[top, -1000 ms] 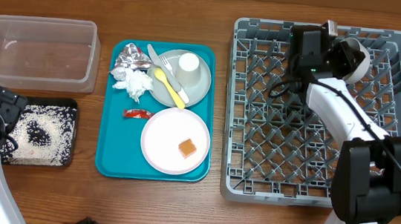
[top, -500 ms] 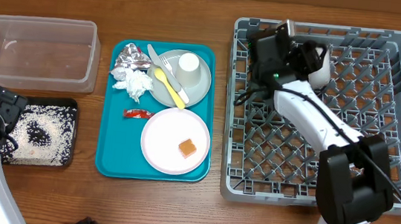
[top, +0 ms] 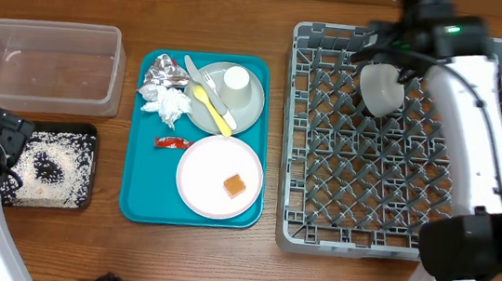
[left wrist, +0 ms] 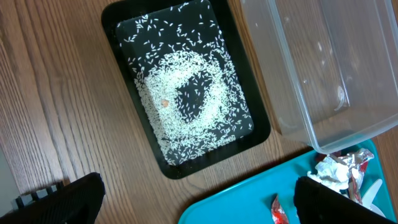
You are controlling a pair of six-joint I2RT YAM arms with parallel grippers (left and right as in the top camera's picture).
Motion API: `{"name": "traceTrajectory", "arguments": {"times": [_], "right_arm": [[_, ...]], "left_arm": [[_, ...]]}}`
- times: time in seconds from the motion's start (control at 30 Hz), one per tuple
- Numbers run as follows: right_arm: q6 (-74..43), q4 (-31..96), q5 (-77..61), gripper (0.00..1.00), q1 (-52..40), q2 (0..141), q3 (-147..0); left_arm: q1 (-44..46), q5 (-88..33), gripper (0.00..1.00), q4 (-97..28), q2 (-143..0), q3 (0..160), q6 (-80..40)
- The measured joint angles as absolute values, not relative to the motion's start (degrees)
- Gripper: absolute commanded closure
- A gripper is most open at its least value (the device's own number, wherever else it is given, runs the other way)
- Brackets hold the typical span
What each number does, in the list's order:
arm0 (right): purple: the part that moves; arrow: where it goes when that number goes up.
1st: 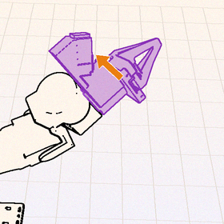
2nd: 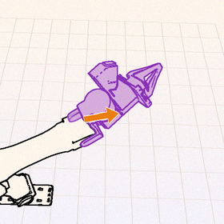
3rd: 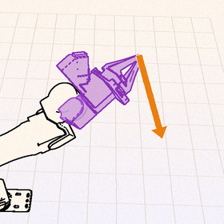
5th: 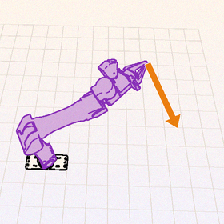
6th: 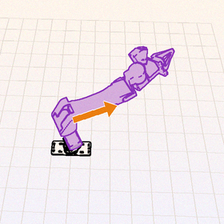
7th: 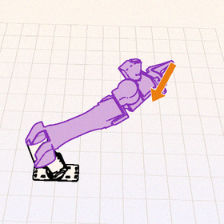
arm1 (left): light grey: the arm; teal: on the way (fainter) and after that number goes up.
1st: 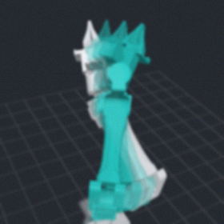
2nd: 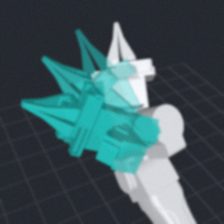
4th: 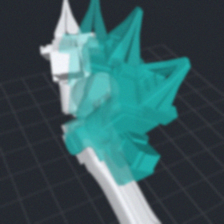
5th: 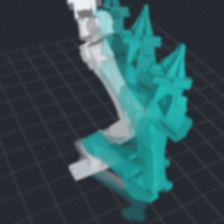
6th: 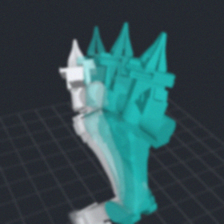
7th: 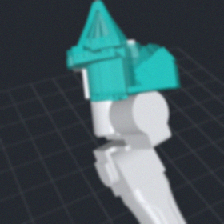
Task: Sort waste into correct bins and load items into the dishwasher rack
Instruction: 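Lower the bowl upside down into the rack and open the right gripper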
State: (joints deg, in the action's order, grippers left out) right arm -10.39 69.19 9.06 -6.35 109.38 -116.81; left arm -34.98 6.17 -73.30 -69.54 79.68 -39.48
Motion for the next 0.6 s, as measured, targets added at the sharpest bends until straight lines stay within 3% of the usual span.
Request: {"name": "traceTrajectory", "arguments": {"times": [0.07,0.13,0.33,0.6], "right_arm": [[-10.9,70.3,6.0,0.75,-3.0,109.1,-117.0],[-11.2,70.5,3.4,0.84,-0.4,109.2,-116.4],[-12.0,68.3,-3.8,0.91,3.0,110.8,-111.3],[-12.9,63.2,-8.2,0.91,0.3,116.9,-104.0]], "left_arm": [[-35.0,6.2,0.00,-73.3,-69.5,79.7,-39.5],[-35.0,6.2,0.00,-73.3,-69.5,79.7,-39.5],[-35.0,6.2,0.00,-73.3,-69.5,79.7,-39.5],[-35.0,6.2,0.00,-73.3,-69.5,79.7,-39.5]]}}
